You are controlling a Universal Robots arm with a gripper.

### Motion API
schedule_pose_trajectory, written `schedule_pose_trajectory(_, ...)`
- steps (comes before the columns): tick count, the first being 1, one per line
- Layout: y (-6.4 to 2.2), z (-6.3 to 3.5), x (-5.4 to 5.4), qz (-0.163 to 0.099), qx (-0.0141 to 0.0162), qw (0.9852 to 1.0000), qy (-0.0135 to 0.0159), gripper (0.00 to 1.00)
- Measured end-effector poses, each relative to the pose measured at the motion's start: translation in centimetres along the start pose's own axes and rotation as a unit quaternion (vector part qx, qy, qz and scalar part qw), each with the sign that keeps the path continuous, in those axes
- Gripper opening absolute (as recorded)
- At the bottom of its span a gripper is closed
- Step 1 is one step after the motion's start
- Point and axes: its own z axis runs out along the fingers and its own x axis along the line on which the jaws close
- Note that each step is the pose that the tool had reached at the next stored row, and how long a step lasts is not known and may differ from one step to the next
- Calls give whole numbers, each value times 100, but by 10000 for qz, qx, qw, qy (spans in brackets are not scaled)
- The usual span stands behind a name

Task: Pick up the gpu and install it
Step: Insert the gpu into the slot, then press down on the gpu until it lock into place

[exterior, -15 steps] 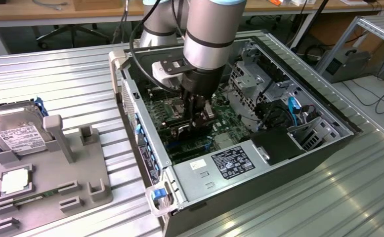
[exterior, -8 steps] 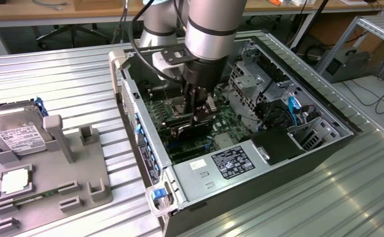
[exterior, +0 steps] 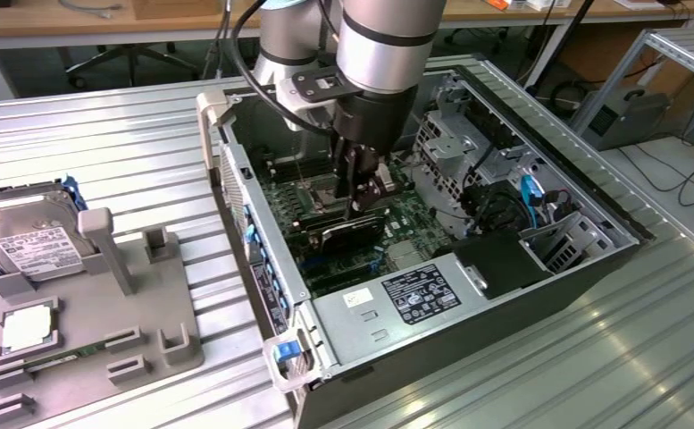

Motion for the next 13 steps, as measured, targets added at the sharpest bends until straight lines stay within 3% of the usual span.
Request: schedule_pose_trajectory(13, 0, -1, 0, 0, 0, 10000, 1, 41)
